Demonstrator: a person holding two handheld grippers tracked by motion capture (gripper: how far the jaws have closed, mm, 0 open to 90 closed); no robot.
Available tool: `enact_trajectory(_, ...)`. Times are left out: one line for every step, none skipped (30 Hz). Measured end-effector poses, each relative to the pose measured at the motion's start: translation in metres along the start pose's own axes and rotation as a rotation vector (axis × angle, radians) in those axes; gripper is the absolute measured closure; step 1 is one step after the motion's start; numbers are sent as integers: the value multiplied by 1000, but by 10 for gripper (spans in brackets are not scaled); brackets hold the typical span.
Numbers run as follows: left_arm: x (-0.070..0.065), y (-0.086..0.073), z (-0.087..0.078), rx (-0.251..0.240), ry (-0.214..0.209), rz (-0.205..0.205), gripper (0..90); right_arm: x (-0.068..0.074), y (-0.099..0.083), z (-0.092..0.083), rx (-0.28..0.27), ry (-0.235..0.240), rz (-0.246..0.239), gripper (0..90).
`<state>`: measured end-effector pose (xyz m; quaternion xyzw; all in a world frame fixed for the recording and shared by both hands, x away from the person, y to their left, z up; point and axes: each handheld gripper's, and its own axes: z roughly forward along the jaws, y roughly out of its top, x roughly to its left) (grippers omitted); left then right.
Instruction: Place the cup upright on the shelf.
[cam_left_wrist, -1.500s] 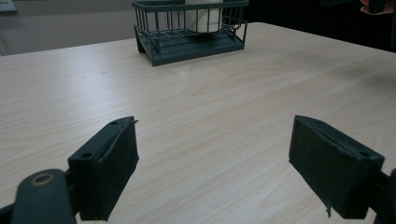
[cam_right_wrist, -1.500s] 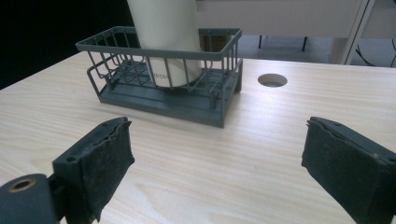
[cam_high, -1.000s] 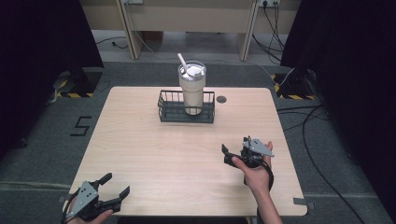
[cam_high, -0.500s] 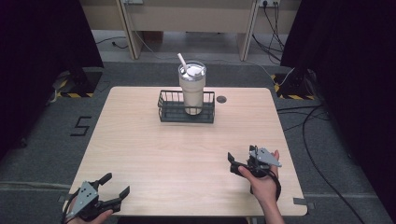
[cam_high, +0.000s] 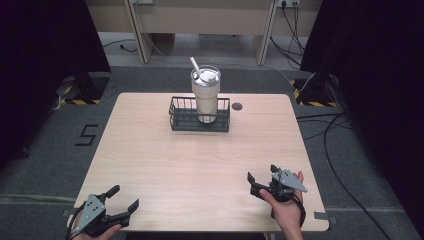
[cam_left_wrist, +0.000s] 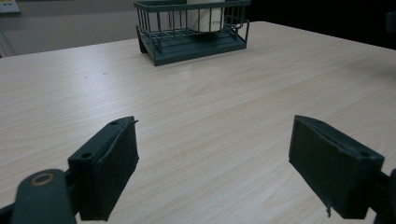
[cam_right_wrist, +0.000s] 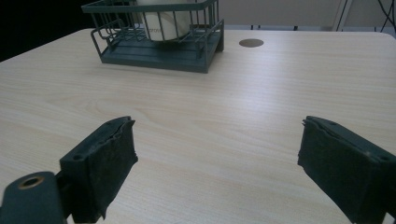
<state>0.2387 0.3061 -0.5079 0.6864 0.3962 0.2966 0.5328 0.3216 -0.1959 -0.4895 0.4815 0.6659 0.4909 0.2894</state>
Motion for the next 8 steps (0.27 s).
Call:
enact_trajectory(0, 0, 0, 0, 3, -2, 149, 0, 0, 0, -4, -2, 4, 118)
enact_trajectory(0, 0, 0, 0, 3, -2, 149, 0, 0, 0, -4, -2, 4, 118)
enact_trajectory(0, 0, 0, 0, 5, -2, 149, -1, -1, -1, -10, -3, 10, 124)
enact_trajectory(0, 0, 0, 0, 6, -3, 150, -2, -1, -1, -12, -3, 11, 125)
enact_trajectory(1, 0, 0, 1, 6, 0, 150, -1, -1, -1, -10, -3, 15, 127)
enact_trajectory(1, 0, 0, 0, 6, -1, 149, -1, -1, -1, -10, -1, 14, 127)
enact_trajectory(1, 0, 0, 1, 5, 1, 149, -1, -1, -1, -10, 1, 14, 127)
enact_trajectory(1, 0, 0, 1, 5, 1, 150, -1, -1, -1, -10, 1, 14, 127)
